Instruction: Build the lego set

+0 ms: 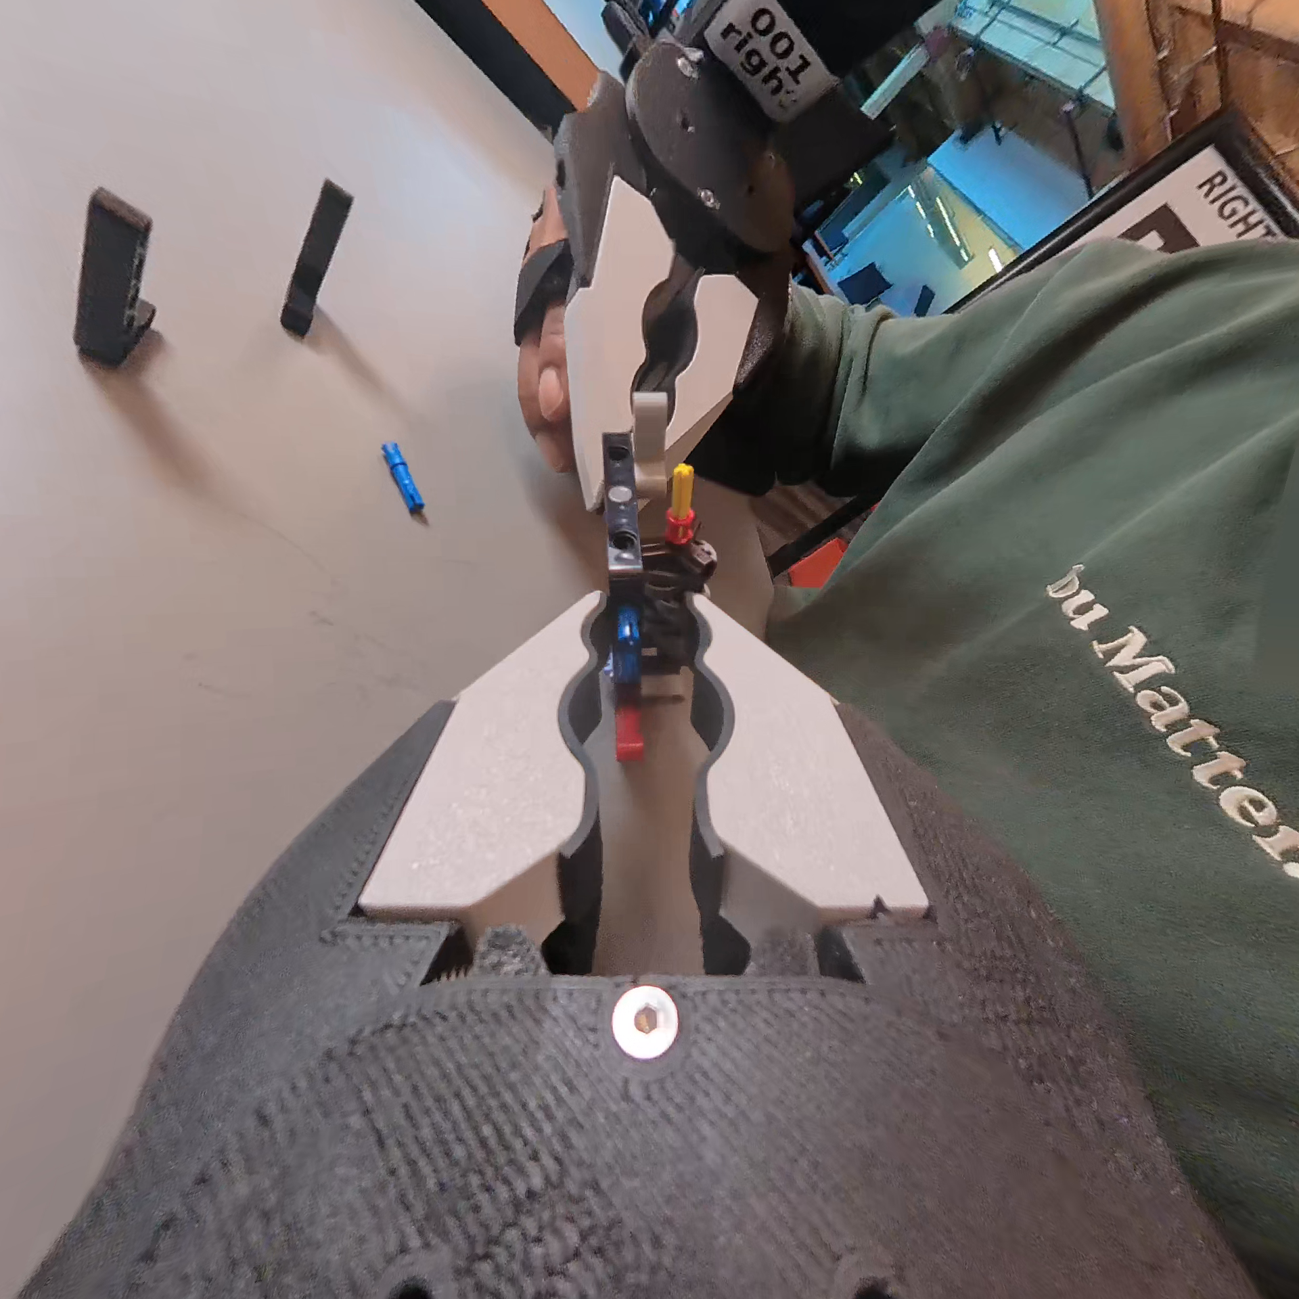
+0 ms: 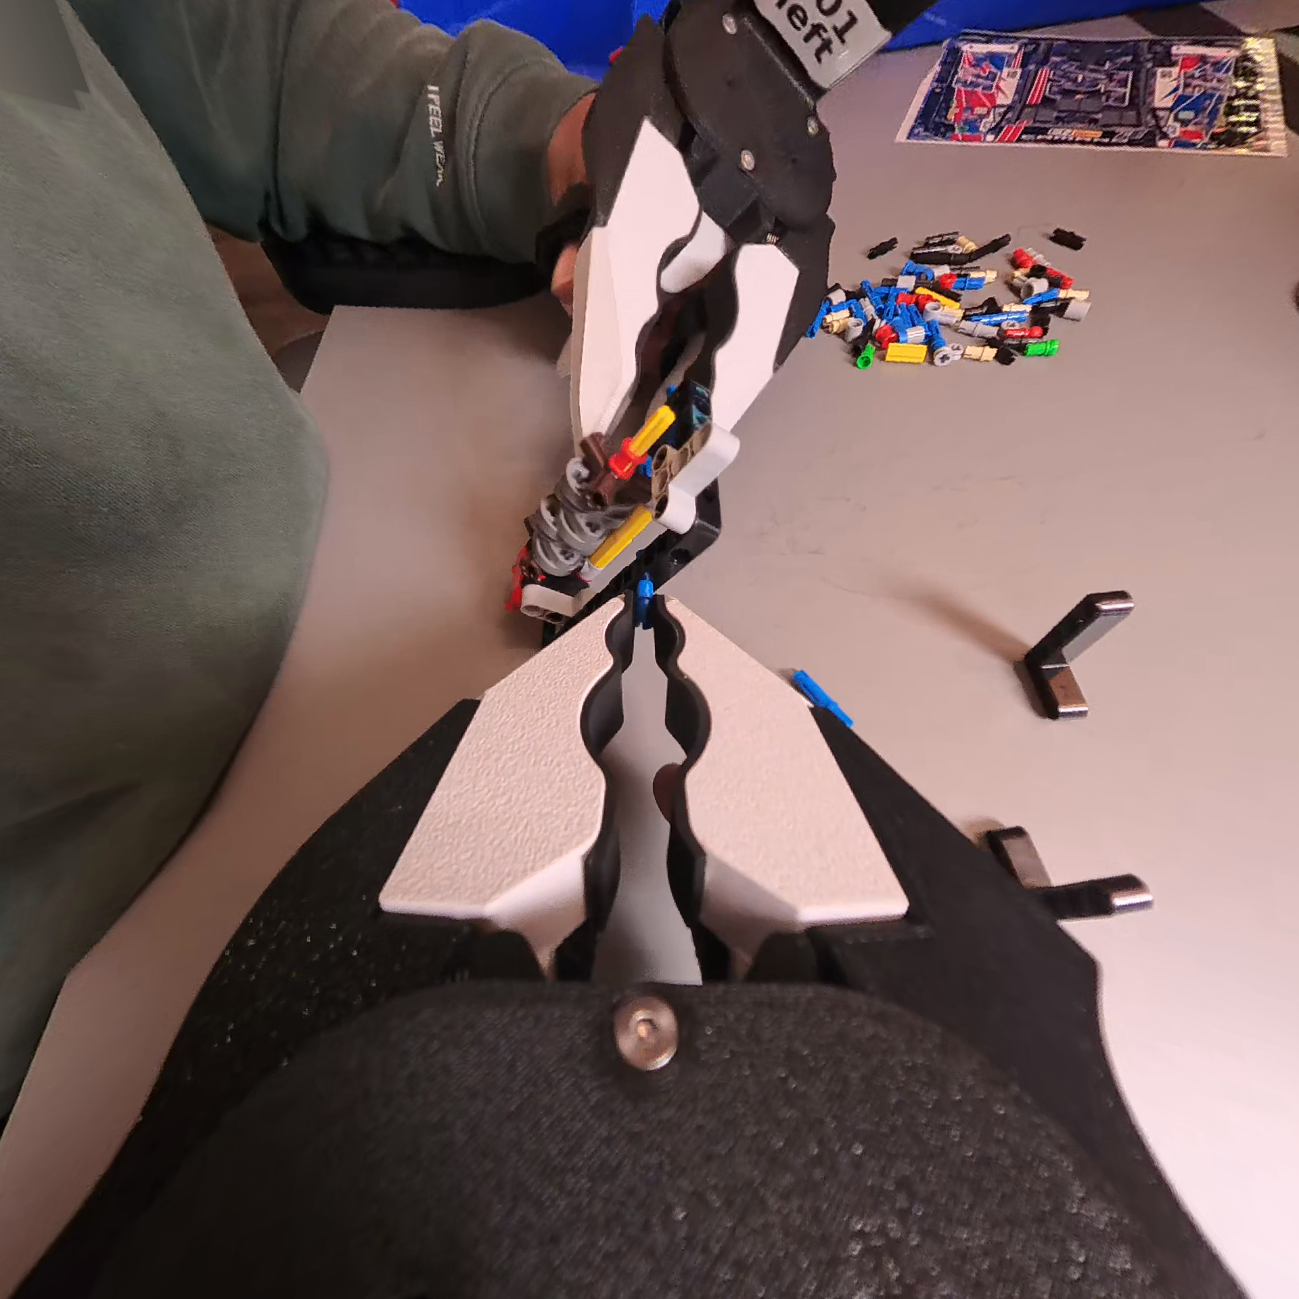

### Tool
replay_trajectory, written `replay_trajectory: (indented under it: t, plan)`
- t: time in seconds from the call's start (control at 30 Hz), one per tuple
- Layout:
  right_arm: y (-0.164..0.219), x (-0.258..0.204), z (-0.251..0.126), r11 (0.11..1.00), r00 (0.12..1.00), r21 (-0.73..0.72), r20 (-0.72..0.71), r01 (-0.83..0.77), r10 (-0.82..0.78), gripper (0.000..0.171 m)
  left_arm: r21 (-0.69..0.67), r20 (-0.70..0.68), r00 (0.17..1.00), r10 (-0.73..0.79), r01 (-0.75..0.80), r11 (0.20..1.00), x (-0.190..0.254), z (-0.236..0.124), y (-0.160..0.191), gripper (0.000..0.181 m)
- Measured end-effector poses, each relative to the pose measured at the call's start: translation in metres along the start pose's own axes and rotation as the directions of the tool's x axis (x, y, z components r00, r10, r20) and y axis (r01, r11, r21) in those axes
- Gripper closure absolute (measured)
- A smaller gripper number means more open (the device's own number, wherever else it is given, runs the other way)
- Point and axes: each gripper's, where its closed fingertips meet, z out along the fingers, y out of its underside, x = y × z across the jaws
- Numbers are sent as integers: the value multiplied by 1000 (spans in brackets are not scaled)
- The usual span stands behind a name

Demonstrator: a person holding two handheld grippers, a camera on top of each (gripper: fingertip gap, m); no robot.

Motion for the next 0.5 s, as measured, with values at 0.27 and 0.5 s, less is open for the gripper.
replay_trajectory:
  t: [0.27, 0.5]
  plan:
    - [1, -2, 0, 1000, 1000, 14, 26, -7, 6, 168, -55, 67, 995, 74, -70, 996, -5, -1, 4, 175]
    - [3, -3, -2, 1000, 999, 1, 44, -12, 12, 168, -68, 49, 998, 49, -45, 997, -5, 1, 5, 175]
